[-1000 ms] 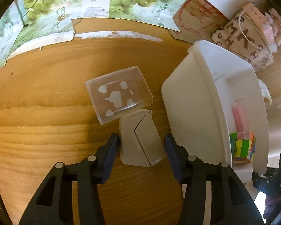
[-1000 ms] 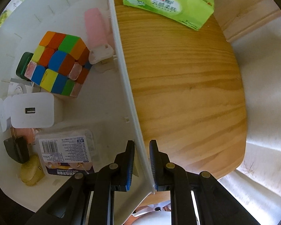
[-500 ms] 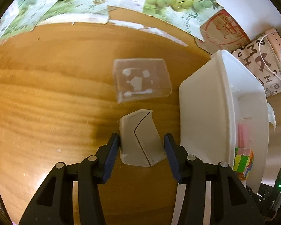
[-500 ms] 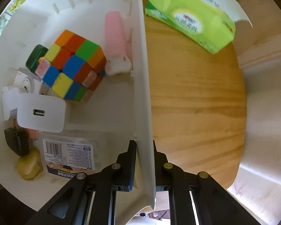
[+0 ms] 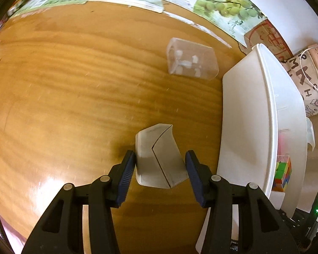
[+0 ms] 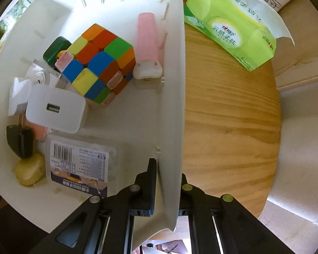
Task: Organize rigid objects
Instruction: 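Lift the beige cardboard piece and carry it over the tray, then open the left gripper to drop the cardboard piece into the tray, then move the left gripper to the clear plastic box on the table, then grasp the clear plastic box with the left gripper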
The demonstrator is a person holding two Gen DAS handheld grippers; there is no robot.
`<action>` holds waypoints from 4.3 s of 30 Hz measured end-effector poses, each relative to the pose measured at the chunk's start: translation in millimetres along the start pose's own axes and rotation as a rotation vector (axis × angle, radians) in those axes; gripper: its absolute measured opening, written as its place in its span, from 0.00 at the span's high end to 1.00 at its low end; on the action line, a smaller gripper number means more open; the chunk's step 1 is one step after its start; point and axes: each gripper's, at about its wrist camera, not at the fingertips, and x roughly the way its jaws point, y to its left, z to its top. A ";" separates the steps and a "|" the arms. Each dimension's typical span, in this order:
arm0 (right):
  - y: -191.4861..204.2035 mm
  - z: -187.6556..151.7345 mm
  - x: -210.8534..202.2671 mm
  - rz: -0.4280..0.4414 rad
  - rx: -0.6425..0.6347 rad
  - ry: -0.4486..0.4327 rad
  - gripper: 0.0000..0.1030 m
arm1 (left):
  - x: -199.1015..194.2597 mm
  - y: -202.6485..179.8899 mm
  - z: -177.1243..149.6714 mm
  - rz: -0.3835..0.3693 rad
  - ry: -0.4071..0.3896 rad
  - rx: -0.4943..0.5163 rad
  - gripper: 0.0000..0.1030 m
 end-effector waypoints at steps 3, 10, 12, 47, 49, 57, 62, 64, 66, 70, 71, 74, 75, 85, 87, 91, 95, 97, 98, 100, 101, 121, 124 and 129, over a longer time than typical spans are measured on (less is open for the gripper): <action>-0.8 -10.9 1.5 0.009 -0.012 -0.018 0.92 | -8.2 -0.3 -9.5 0.002 -0.023 -0.015 0.49; 4.7 -29.1 0.2 0.004 -0.065 -0.054 0.92 | -35.7 -6.8 -29.9 -0.018 -0.064 -0.018 0.49; 6.6 -33.3 0.2 -0.001 -0.079 -0.062 0.92 | -45.1 -11.5 -35.6 -0.018 -0.079 -0.009 0.49; -39.8 -59.6 -8.9 0.125 -0.009 -0.168 0.92 | -62.0 -193.6 -92.6 -0.005 -0.034 0.576 0.49; -45.5 -64.3 -6.7 0.130 0.008 -0.172 0.92 | -62.0 -195.1 -92.3 -0.009 -0.039 0.586 0.48; -49.7 -63.9 -3.2 0.113 0.037 -0.160 0.92 | -64.0 -175.7 -80.1 0.001 -0.043 0.525 0.31; -51.3 -61.5 0.0 0.086 0.050 -0.130 0.92 | -70.4 -156.3 -68.4 -0.004 -0.056 0.488 0.31; -51.0 -59.8 1.4 0.072 0.058 -0.116 0.92 | -74.1 -143.4 -60.5 -0.032 -0.044 0.467 0.31; -52.3 -58.2 2.1 0.055 0.077 -0.105 0.93 | -77.5 -132.3 -53.3 -0.033 -0.038 0.458 0.31; -59.5 -57.3 5.1 0.073 0.145 -0.090 0.93 | -83.4 -112.0 -39.2 -0.054 -0.033 0.457 0.31; -62.7 -56.7 5.3 0.084 0.168 -0.086 0.93 | -84.0 -108.5 -36.2 -0.055 -0.035 0.462 0.31; -69.6 -56.1 6.4 0.099 0.216 -0.074 0.92 | -85.8 -92.0 -20.9 -0.033 -0.052 0.475 0.31; -71.5 -55.6 7.1 0.094 0.227 -0.068 0.91 | -85.3 -87.1 -16.1 -0.029 -0.053 0.474 0.31; -77.1 -50.0 10.0 0.056 0.334 -0.046 0.87 | -71.7 -44.1 46.1 0.013 -0.077 0.513 0.31; -82.3 -51.6 9.7 0.055 0.354 -0.049 0.86 | -67.4 -42.2 57.1 0.006 -0.080 0.533 0.31; -82.1 -56.0 7.4 0.038 0.371 -0.053 0.85 | -56.9 -46.3 75.3 -0.011 -0.077 0.593 0.31; -69.7 -63.3 1.4 0.033 0.372 -0.077 0.84 | -38.7 -57.3 89.0 0.018 -0.066 0.668 0.31; -71.5 -70.7 -9.4 0.043 0.394 -0.103 0.84 | -30.7 -62.7 92.8 0.030 -0.065 0.706 0.27; -72.6 -73.9 -13.8 0.045 0.410 -0.120 0.84 | -24.0 -66.3 95.3 0.039 -0.054 0.730 0.26; -73.8 -78.1 -23.1 0.044 0.428 -0.147 0.83 | -14.8 -70.8 98.4 0.051 -0.041 0.760 0.25; -73.1 -81.2 -28.2 0.036 0.440 -0.162 0.81 | -10.2 -73.0 99.4 0.060 -0.037 0.775 0.25; -0.2 -80.2 -109.7 -0.098 0.469 -0.291 0.35 | 48.8 -84.2 109.7 0.140 0.087 0.838 0.22; 14.6 -75.5 -112.8 -0.071 0.437 -0.305 0.35 | 54.7 -83.8 109.7 0.155 0.086 0.835 0.22; 32.6 -68.6 -114.6 -0.031 0.430 -0.329 0.35 | 64.7 -87.5 112.3 0.138 0.092 0.801 0.22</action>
